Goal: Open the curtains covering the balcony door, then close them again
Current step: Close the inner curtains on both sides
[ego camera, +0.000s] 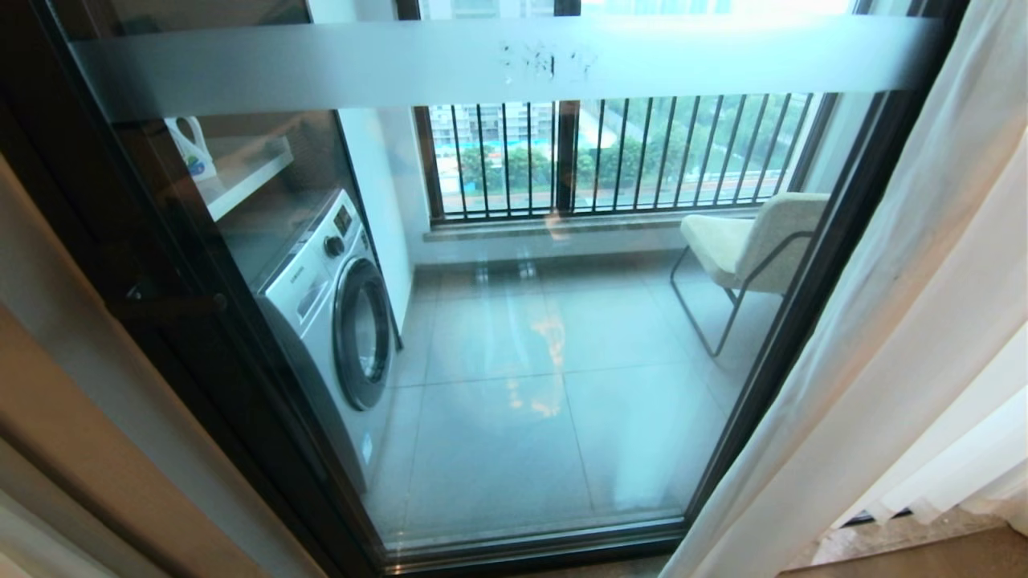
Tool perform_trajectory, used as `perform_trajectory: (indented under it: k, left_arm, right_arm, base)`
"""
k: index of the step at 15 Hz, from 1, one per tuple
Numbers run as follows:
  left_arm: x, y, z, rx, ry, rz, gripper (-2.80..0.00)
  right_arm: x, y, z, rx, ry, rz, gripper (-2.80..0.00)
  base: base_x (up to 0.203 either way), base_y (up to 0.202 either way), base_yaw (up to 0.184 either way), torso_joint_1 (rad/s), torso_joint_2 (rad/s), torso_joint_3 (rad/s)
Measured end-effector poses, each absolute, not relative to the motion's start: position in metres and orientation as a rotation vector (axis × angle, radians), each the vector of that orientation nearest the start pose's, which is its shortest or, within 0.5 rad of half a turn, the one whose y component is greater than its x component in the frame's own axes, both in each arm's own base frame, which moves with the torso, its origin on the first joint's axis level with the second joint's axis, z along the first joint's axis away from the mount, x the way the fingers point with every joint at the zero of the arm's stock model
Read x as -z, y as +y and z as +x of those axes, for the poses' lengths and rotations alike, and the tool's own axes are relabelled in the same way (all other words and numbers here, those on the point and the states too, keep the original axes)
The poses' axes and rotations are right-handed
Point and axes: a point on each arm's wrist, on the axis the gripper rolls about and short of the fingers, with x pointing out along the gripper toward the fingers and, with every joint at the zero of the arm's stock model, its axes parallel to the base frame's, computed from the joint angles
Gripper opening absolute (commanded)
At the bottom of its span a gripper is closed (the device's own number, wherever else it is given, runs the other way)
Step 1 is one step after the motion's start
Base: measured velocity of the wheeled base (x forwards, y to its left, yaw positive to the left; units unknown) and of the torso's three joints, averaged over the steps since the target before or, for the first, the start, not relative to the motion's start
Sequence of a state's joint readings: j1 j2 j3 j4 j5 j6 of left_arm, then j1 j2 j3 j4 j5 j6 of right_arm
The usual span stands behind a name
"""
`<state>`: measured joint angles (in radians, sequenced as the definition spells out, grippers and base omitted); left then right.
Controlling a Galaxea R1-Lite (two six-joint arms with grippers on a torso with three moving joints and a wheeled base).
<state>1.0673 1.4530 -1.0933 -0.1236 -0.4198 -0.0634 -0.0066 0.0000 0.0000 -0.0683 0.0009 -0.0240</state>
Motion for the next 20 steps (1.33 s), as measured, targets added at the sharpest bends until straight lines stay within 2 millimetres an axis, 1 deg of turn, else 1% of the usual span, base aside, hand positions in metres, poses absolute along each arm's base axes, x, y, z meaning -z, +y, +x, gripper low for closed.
perform_trajectory:
  k: [2, 9, 13, 20]
  left_arm:
    - [-0.282, 0.208, 0.128, -0.638, 0.158, -0.223, -2.8]
    - [-0.284, 0.168, 0.131, -0.534, 0.148, -0.201, -2.8]
    - [-0.289, 0.152, 0.136, -0.471, 0.126, -0.211, -2.8]
    - [-0.3, 0.121, 0.145, -0.332, 0.088, -0.179, -2.8]
  right_arm:
    - [-0.082, 0.0, -0.023, 0.006, -0.068, -0.024, -2.8]
    - [-0.082, 0.0, -0.023, 0.006, -0.068, -0.024, -2.8]
    - [-0.082, 0.0, -0.023, 0.005, -0.068, -0.024, -2.8]
    - [-0.082, 0.0, -0.023, 0.006, -0.068, -0.024, -2.8]
  base:
    - [0.0, 0.0, 0.0, 0.0, 0.0, 0.0]
    - [0.0, 0.0, 0.0, 0.0, 0.0, 0.0]
    - [0.0, 0.0, 0.0, 0.0, 0.0, 0.0]
    - [0.0, 0.0, 0.0, 0.0, 0.0, 0.0]
